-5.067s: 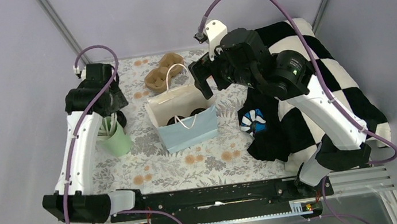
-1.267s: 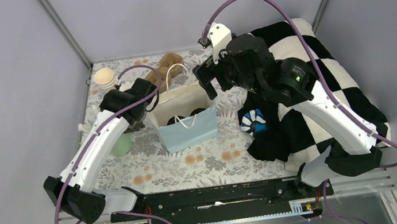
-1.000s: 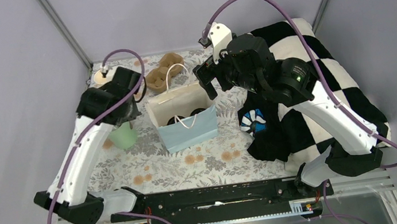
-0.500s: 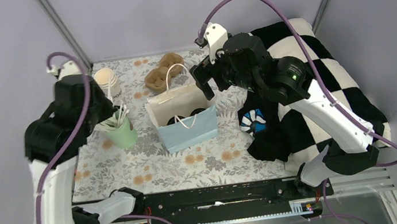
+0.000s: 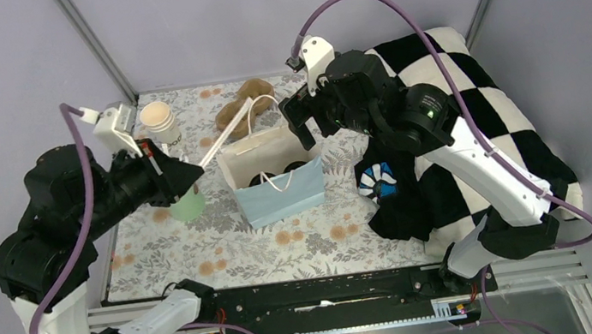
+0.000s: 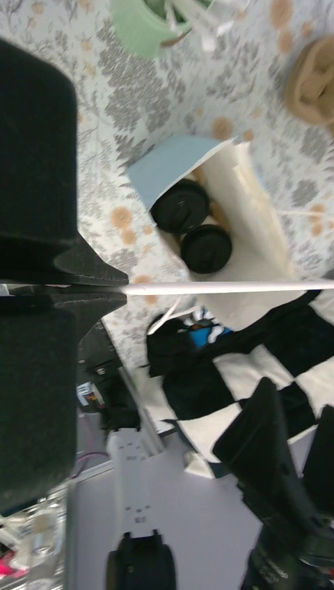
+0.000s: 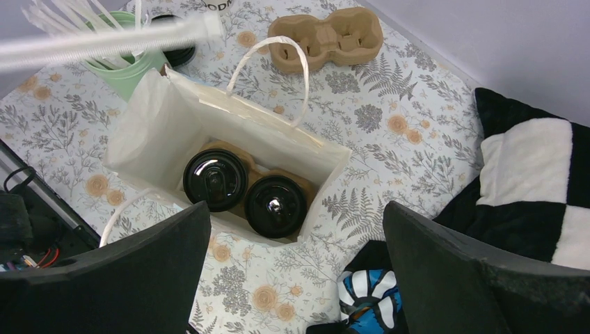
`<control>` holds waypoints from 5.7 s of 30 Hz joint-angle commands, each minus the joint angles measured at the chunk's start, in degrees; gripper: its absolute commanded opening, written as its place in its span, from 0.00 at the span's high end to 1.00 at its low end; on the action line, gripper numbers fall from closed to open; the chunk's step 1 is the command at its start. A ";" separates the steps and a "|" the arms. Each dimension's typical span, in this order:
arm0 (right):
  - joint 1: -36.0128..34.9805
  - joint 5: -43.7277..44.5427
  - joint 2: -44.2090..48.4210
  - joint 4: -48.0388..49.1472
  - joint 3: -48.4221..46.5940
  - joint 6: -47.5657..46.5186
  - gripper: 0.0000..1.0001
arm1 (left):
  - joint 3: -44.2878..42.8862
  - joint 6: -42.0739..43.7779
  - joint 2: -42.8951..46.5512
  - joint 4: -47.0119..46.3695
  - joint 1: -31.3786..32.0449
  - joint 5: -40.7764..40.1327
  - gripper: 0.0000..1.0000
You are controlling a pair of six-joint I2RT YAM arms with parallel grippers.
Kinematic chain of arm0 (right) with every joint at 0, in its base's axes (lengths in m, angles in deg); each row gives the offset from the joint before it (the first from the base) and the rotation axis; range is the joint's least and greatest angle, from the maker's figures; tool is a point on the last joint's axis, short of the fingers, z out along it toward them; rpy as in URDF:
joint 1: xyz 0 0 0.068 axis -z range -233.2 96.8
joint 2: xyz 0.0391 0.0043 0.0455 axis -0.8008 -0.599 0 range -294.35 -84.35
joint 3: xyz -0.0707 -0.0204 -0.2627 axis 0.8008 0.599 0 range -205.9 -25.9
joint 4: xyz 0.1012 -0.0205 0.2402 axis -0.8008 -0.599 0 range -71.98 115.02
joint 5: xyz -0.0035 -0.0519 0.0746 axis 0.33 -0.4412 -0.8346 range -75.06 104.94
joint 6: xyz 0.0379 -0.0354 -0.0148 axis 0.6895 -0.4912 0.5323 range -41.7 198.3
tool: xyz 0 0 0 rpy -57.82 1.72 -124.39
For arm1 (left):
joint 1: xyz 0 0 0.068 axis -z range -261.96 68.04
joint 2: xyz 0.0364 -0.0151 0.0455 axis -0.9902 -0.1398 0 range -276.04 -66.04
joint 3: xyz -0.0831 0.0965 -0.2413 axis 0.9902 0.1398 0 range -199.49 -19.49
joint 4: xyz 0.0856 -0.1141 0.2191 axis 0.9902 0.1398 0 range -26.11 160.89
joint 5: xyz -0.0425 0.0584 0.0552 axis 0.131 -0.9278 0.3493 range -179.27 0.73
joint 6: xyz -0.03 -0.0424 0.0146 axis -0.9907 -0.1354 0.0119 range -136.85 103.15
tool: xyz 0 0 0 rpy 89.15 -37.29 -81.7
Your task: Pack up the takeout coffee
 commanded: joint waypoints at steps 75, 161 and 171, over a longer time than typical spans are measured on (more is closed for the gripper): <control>0.42 2.51 6.01 0.94 7.11 -0.83 0.00 | 17.94 2.28 -20.16 -13.75 -22.06 -29.70 0.34; 0.39 4.89 9.17 7.93 9.17 -1.14 0.00 | 14.17 -30.82 4.56 -32.96 -23.54 10.92 1.00; 0.37 6.29 10.76 5.88 9.61 -0.01 0.00 | 34.34 -33.44 6.90 -44.39 -23.49 15.37 1.00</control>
